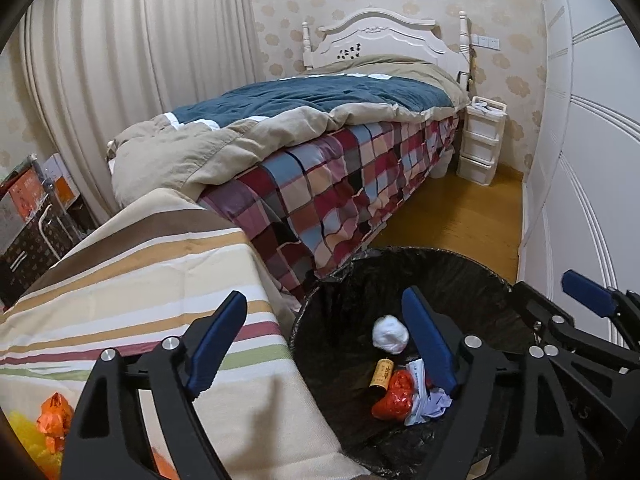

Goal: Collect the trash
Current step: 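Carry the bottle and red cloth over the black bin and open both tools, then move the left tool to the bed and grasp the orange mesh net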

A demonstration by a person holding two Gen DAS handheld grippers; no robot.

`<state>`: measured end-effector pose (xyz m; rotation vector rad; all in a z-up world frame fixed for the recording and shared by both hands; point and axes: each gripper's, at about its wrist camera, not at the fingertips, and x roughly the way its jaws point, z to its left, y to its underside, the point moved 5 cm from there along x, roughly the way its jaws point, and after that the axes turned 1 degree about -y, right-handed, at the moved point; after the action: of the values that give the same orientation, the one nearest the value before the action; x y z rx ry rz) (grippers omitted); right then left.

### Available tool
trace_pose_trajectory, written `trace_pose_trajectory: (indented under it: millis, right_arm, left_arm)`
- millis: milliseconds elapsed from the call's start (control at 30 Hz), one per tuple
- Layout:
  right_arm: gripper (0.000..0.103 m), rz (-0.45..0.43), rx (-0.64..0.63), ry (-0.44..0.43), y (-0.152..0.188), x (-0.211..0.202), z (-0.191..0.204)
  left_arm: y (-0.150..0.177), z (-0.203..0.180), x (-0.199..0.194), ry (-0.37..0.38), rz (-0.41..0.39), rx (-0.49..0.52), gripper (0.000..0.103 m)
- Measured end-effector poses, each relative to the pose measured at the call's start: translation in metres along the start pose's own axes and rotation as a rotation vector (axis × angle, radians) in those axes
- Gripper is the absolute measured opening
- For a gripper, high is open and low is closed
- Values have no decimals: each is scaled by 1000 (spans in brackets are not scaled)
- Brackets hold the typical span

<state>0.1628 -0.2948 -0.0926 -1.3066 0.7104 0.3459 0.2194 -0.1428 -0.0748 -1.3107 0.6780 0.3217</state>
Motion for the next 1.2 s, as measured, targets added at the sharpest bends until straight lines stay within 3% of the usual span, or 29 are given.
trace_pose_trajectory:
  millis: [567,1200]
  right_arm:
    - [81,-52,-36,41,4,-48,9]
    - [85,-37,-104,-83,55,-109,69]
  left_arm:
    - [12,54,-61,-73,-24,-93,84]
    - [86,134,-152,-202,-32,-177,84]
